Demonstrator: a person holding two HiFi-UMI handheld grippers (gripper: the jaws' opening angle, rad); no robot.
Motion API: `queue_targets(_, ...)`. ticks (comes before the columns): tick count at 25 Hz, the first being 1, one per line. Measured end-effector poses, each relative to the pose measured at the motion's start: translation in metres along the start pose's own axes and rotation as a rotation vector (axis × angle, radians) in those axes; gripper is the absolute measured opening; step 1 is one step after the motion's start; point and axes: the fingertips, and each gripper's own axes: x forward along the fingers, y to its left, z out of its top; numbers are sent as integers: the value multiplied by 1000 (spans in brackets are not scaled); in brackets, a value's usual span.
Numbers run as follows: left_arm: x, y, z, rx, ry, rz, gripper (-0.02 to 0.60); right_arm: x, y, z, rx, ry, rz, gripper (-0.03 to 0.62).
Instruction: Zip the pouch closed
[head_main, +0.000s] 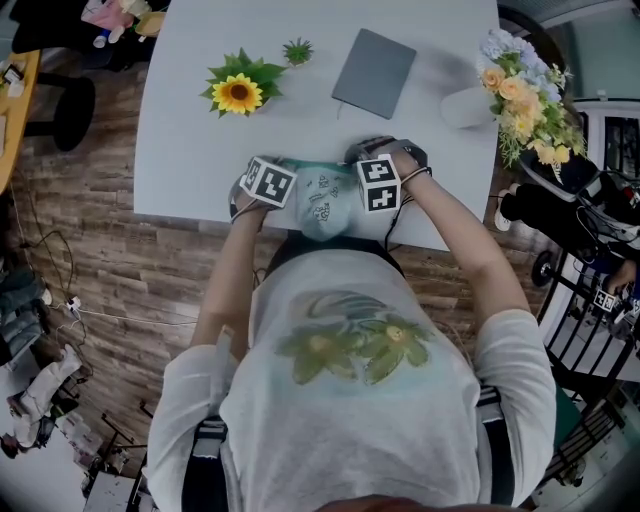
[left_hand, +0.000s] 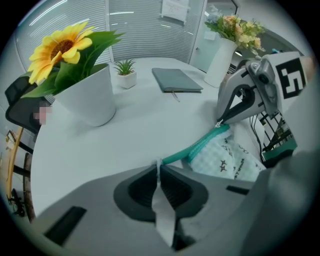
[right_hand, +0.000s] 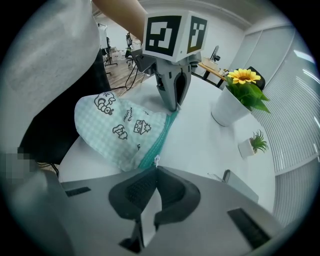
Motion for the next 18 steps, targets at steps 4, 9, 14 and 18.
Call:
queue_targets(4, -3, 3, 3, -3, -18, 15, 25, 0, 3, -10, 13, 6, -8, 15)
queue_targets(9, -1, 1, 0, -32, -36, 18, 25, 0, 11, -19, 40, 10, -9, 15)
queue_targets(14, -1, 1, 0, -47, -60, 31, 25, -4, 14, -17, 95, -18, -30, 15)
queue_targets(18, -2, 1, -1, -68, -82, 41, 25, 4, 15, -19, 161, -22, -77, 17)
